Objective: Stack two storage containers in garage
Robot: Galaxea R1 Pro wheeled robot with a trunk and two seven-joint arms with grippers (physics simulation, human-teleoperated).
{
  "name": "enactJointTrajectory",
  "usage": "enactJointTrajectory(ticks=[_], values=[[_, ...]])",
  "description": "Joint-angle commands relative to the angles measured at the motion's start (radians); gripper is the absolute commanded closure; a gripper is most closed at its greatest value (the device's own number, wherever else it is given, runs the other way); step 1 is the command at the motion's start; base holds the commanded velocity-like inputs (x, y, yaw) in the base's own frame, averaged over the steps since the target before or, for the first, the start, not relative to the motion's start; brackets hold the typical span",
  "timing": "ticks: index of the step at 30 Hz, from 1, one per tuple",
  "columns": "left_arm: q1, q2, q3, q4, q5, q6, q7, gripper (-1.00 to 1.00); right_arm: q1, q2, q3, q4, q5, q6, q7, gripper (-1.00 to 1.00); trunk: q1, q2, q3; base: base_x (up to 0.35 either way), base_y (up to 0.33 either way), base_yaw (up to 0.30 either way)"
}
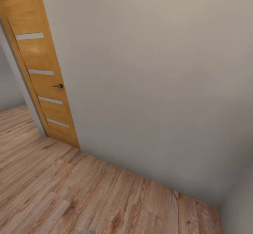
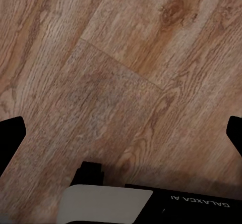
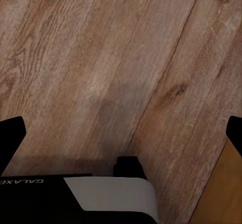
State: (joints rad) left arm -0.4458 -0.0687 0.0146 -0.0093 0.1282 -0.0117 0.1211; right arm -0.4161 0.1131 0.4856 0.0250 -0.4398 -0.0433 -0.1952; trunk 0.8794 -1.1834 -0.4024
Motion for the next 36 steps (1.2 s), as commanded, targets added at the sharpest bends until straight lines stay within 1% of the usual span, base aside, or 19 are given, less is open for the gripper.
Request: enactJointTrajectory(ticks=[1,7,21,25,33,36], values=[[-0.001,0.0,0.001,0.0,0.008,-0.001,0.002,-1.0,-0.001,0.001,0.008,0.003,-0.01,-0.004,-0.001,-1.0,0.0,-0.001,-0.001,0.0,0.0,0.044],[-0.001,0.0,0.001,0.0,0.008,-0.002,0.002,-1.0,-0.001,0.0,0.008,0.003,-0.01,-0.004,-0.001,-1.0,0.0,-0.001,-0.001,0.084,0.0,0.013],[-0.001,0.001,0.001,0.0,0.008,-0.002,0.002,-1.0,-0.001,0.0,0.008,0.003,-0.01,-0.004,-0.001,-1.0,0.0,-0.001,-0.001,0.289,0.0,0.0],[-0.001,0.001,0.001,0.0,0.008,-0.002,0.002,-1.0,-0.001,0.001,0.008,0.003,-0.01,-0.005,-0.001,-1.0,0.0,-0.001,-0.001,0.068,0.0,0.081],[-0.001,0.0,0.0,0.0,0.008,-0.001,0.002,-1.0,-0.001,0.0,0.008,0.003,-0.009,-0.004,-0.001,-1.0,0.0,-0.001,-0.001,0.007,0.0,0.226],[-0.001,0.0,0.001,0.0,0.008,-0.001,0.002,-1.0,-0.001,0.0,0.008,0.003,-0.008,-0.004,-0.001,-1.0,0.0,-0.001,-0.001,0.0,0.0,0.09]])
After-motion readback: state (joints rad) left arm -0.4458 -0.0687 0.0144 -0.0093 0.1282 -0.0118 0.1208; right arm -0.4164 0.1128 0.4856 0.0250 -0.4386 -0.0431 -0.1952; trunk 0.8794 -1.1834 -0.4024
